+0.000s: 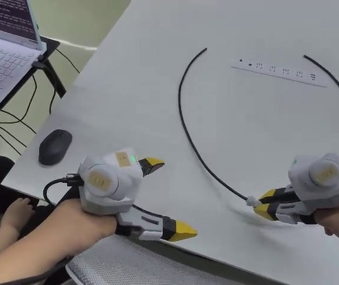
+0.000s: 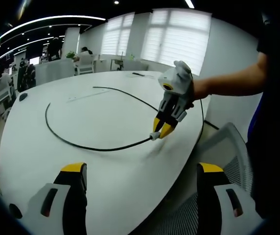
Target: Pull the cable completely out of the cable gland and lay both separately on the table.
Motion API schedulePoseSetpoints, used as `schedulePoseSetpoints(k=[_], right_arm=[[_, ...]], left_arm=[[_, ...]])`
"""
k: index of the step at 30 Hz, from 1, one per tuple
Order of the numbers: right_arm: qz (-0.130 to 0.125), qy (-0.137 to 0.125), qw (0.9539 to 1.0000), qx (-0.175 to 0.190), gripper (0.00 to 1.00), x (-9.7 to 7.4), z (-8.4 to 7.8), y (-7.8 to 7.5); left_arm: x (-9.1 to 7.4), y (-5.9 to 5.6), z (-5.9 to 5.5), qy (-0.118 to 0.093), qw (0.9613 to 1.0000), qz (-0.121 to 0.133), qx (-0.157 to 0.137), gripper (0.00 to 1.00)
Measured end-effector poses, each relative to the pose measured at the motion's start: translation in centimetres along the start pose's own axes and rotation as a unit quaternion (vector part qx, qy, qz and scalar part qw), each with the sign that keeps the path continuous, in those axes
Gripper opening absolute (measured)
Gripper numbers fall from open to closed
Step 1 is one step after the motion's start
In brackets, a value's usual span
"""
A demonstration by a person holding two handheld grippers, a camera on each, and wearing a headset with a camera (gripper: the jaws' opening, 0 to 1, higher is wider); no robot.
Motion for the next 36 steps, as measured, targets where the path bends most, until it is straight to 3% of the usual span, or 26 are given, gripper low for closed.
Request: schedulePoseSetpoints(k=[17,24,28,36], right_arm=[[0.027,-0.024,0.9991,-0.020,0.07,-3.5,3.3,2.5],[0.042,-0.032,0.9981,-0.031,0.07,-4.8,4.3,3.8],[0.053,-0.043,0.9973,-0.027,0.07,-5.3,4.7,4.6],[0.053,-0.038,0.9964,-0.055,0.07,-6.1,5.5,5.9]], left_arm=[[2.7,-1.8,2.8,-0.008,0.9986,-0.043,0.029,0.89],[2.6,-2.8,4.3,-0.019,0.9970,-0.059,0.046,0.87],[2.4,-3.7,5.2,-0.036,0.9954,-0.072,0.052,0.88],[2.6,-4.4,5.6,-0.033,0.9943,-0.081,0.061,0.83]])
Point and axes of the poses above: the centre of the closed fingertips' face, and the gripper's own axes: x roughly forward along the fingers, y roughly to its left, z roughly out of its top, the point moved 1 cm from there along -x, roughly backward along the fingers, and after that the axes turned 1 degree about -y, right-handed, at the moved point
